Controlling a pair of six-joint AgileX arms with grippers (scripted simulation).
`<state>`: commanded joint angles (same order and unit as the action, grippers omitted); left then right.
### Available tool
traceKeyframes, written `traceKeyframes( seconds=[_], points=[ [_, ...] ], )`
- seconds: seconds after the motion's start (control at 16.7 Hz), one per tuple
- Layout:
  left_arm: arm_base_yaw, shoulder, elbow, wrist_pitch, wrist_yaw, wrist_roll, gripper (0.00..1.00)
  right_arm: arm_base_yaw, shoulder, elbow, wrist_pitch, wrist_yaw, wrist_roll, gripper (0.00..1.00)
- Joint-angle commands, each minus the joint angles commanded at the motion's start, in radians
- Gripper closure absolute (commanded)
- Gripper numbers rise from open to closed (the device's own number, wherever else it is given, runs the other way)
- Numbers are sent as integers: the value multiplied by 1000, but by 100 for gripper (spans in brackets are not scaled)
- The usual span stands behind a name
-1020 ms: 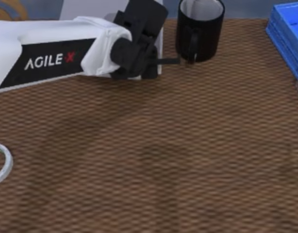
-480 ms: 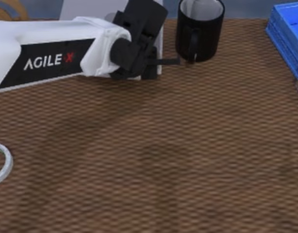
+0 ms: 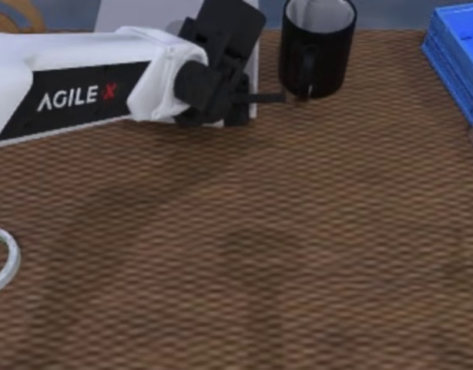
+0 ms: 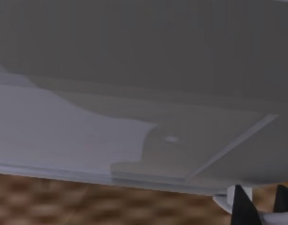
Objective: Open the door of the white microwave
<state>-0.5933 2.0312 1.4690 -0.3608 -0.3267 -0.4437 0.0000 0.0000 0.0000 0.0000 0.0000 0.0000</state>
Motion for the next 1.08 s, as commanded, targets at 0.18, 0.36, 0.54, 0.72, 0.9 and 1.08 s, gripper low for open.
traceKeyframes(
  seconds=[0.18,0.36,0.54,0.72,0.9,1.08],
  points=[
    [0,0,0,0,0,0,100,0,0,0,0,0,0,0],
    [0,0,0,0,0,0,100,0,0,0,0,0,0,0],
    [-8,3,3,1,6,-4,100,0,0,0,0,0,0,0],
    [-2,-12,-22,12,17,16,100,0,0,0,0,0,0,0],
    [7,-41,-56,38,37,48,100,0,0,0,0,0,0,0],
    [9,-45,-69,42,42,58,100,0,0,0,0,0,0,0]
  ],
)
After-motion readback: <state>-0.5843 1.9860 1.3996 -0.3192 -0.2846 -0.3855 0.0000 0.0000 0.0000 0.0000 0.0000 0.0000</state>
